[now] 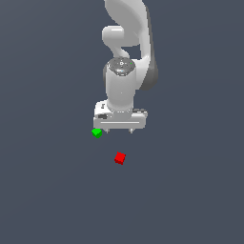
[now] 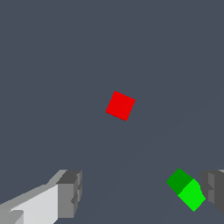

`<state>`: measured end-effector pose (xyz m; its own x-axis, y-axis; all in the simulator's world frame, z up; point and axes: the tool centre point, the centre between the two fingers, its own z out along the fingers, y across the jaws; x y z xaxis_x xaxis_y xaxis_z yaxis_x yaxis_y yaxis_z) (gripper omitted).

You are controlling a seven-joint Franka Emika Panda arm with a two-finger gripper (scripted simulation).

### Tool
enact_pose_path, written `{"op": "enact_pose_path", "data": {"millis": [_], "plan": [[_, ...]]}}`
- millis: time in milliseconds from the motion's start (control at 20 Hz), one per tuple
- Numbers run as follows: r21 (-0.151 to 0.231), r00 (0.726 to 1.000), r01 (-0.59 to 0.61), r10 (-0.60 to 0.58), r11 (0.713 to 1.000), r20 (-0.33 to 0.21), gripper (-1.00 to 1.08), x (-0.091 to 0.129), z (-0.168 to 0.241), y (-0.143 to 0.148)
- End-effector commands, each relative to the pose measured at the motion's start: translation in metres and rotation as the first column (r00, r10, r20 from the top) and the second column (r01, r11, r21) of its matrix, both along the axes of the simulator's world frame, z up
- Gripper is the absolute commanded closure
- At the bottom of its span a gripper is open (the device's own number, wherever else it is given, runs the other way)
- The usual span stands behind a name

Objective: Stack the red cube on top of the green cube.

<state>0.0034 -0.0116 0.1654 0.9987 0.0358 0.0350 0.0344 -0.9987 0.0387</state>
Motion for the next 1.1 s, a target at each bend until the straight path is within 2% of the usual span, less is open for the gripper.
{"op": "enact_pose_path", "data": {"millis": [0,300,600,1050], "plan": [[0.0,1.0,0.0,0.0,1.0,0.0,-0.92,0.0,0.0,0.0],[0.002,1.0,0.026,-0.026,1.0,-0.002,-0.92,0.004,-0.006,0.001],[0.01,0.994,0.106,-0.106,0.994,-0.008,-0.92,0.016,-0.025,0.003],[0.028,0.955,0.296,-0.295,0.955,-0.025,-0.92,0.045,-0.071,0.005]]}}
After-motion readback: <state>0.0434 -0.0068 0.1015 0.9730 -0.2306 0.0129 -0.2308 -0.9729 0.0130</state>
